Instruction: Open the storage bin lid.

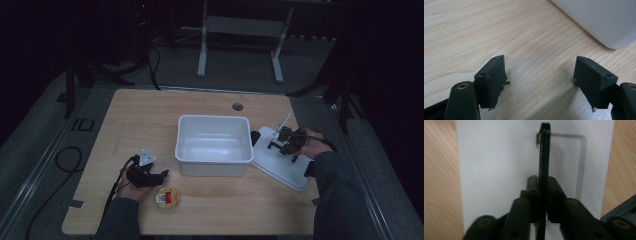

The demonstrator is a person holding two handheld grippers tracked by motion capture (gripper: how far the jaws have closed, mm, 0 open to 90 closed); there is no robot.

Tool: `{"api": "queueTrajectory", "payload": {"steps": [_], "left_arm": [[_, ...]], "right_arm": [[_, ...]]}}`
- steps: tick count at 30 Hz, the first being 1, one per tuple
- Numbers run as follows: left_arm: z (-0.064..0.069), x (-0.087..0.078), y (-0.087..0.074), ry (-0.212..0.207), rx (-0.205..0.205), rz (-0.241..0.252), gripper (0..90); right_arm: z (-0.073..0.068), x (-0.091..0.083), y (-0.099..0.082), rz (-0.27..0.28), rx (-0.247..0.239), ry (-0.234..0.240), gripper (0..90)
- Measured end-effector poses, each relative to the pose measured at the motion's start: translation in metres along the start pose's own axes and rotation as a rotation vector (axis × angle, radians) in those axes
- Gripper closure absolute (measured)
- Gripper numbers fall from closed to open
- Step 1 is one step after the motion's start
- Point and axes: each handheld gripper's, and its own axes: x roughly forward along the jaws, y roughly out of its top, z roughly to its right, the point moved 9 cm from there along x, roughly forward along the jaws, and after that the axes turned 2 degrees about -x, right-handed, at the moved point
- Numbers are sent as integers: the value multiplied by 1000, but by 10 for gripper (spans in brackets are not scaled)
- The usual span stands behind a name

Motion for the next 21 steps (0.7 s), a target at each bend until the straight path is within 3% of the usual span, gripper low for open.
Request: {"api": "queueTrajectory", "payload": {"steps": [10,21], "left_arm": [[0,0,0,0,0,0,261],[0,0,0,1,-2,2,260]], "right_arm": [[1,-11,-2,33,3,-17,655],[0,-27,-2,74,3,-26,610]]}}
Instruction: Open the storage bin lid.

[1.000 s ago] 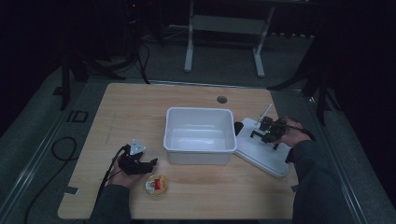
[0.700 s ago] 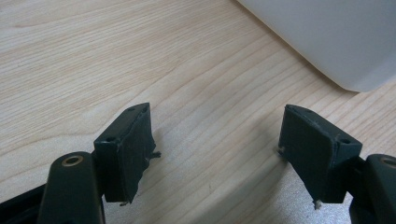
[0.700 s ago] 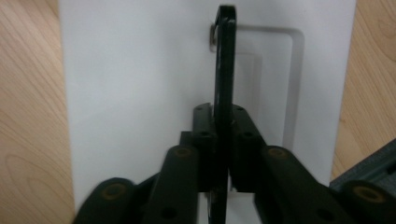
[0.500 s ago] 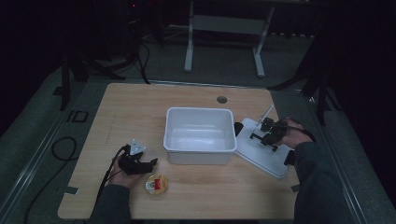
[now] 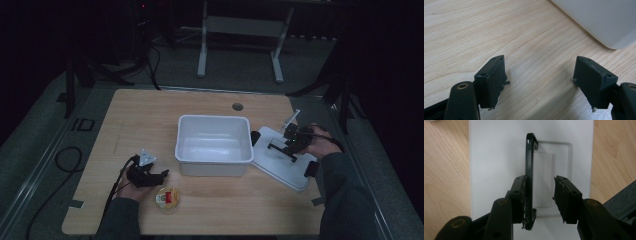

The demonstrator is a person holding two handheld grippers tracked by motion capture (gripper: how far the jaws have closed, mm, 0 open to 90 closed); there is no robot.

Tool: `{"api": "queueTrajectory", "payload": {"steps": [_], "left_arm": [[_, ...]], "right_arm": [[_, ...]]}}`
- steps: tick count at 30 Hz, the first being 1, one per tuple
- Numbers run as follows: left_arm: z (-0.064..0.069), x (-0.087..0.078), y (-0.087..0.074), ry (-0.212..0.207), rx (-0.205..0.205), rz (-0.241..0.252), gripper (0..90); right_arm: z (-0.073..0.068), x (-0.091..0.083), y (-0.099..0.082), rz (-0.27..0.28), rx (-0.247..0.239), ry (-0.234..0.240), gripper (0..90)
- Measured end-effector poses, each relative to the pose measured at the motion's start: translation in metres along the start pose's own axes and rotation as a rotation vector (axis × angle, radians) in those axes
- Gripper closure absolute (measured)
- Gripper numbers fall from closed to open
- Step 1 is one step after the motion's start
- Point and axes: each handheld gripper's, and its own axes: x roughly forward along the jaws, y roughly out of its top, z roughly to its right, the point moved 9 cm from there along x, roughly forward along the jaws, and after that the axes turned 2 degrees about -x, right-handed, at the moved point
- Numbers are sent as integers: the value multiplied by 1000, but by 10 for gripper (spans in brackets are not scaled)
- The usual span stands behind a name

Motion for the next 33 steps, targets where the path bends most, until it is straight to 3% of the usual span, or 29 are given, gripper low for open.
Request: {"api": "queueTrajectory", "payload": {"steps": [18,33], "left_arm": [[0,0,0,1,0,0,261],[0,0,0,0,-2,1,260]], "right_arm": [[-23,-11,3,58,-76,-37,598],[-61,-15,13,121,-136,-43,589]]}}
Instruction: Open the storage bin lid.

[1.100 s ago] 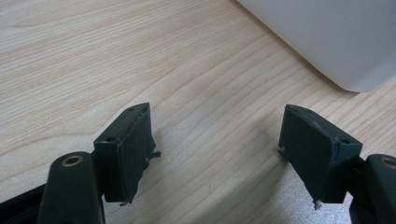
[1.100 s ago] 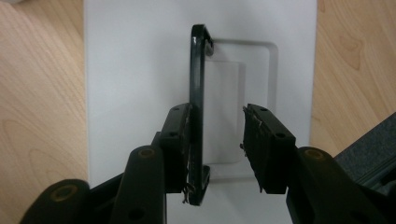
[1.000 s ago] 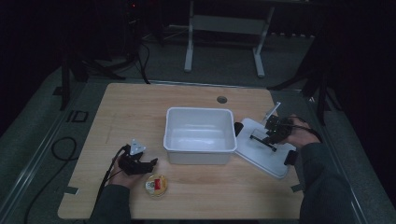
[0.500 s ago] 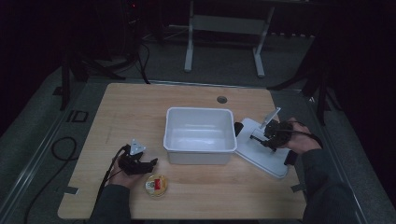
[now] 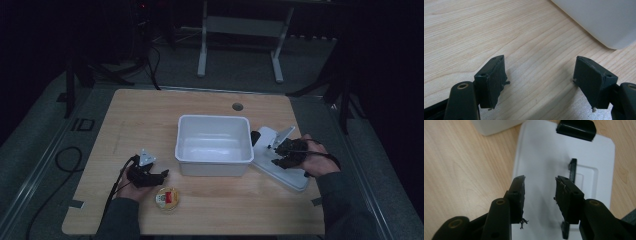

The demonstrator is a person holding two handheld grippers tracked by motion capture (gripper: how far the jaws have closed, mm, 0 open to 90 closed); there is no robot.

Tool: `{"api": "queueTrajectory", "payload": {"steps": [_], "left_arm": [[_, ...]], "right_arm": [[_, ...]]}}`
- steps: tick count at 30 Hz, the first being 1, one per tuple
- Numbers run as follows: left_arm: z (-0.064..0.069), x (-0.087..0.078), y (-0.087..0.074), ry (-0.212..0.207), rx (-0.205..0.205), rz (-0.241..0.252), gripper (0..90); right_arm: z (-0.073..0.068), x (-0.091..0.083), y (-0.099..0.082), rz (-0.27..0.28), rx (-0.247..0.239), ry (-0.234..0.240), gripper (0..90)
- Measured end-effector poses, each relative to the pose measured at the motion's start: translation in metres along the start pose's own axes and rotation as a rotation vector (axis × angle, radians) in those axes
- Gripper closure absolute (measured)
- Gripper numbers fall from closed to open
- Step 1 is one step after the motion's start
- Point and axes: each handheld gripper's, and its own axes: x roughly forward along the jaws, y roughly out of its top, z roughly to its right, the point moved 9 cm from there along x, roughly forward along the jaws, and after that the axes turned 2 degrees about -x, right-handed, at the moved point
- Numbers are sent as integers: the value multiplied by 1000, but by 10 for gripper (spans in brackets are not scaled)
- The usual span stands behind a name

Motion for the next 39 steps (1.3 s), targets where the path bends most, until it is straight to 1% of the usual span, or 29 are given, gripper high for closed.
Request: {"api": "queueTrajectory", "payload": {"steps": [4,6,8,10,11,13,20,23,26,31,35,39], "left_arm": [[0,0,0,0,0,0,261],[0,0,0,0,0,0,261],[0,0,0,0,-1,1,261],[0,0,0,1,1,-1,261],[0,0,0,1,1,-1,261],[0,0,0,1,1,-1,261],[0,0,0,1,1,-2,263],[0,0,0,1,1,-3,267],[0,0,0,2,1,-3,268],[0,-1,0,-1,1,-7,283],[-2,-2,0,4,0,-7,320],[-2,-2,0,3,1,-8,322]], "right_arm": [[-9,1,1,15,-3,4,589],[-12,3,1,26,-6,-3,590],[-15,4,1,46,10,-15,601],[-16,5,2,52,16,-18,605],[-20,7,2,58,27,-20,609],[-24,9,2,64,30,-23,612],[-39,17,1,101,62,-14,610],[-45,19,1,117,81,-12,607],[-53,22,1,147,109,-4,607],[-62,28,-2,168,135,0,606],[-69,33,-2,202,186,-5,600],[-76,42,-4,214,216,-5,589]]}}
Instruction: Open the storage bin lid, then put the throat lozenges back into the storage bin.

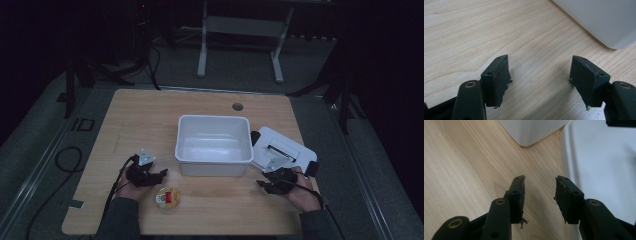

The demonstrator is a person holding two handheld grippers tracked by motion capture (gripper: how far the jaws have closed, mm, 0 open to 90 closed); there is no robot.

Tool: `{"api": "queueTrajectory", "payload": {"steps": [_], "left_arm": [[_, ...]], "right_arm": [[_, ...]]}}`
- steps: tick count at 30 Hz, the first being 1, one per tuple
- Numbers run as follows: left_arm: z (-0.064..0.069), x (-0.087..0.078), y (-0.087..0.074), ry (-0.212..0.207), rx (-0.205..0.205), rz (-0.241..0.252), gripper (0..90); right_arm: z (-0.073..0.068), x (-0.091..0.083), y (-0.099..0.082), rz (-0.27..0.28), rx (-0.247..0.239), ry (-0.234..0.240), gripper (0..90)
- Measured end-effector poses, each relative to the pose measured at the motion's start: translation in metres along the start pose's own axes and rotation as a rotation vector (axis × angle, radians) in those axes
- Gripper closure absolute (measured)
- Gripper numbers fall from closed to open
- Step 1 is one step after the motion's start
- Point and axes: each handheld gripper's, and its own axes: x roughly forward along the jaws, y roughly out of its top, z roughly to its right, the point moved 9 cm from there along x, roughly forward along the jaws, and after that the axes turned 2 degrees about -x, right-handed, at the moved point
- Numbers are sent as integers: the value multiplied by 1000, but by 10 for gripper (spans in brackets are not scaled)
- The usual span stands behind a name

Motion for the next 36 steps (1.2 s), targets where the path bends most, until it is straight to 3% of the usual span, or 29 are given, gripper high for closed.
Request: {"api": "queueTrajectory", "payload": {"steps": [6,9,14,19,28,36], "left_arm": [[0,-1,0,-1,0,-5,337],[0,-2,0,-1,-4,-15,369],[1,-5,-1,-15,-6,-28,381],[5,-9,2,-56,-16,-34,431],[16,-26,13,-130,-25,-10,417],[30,-47,20,-185,16,-21,381]], "right_arm": [[-5,8,-4,37,36,-21,574],[-8,11,-6,87,79,-37,557],[-13,18,-10,127,125,-29,552],[-18,21,-13,138,118,-40,540],[-22,23,-12,166,135,-37,519],[-24,24,-13,191,158,-17,511]]}}
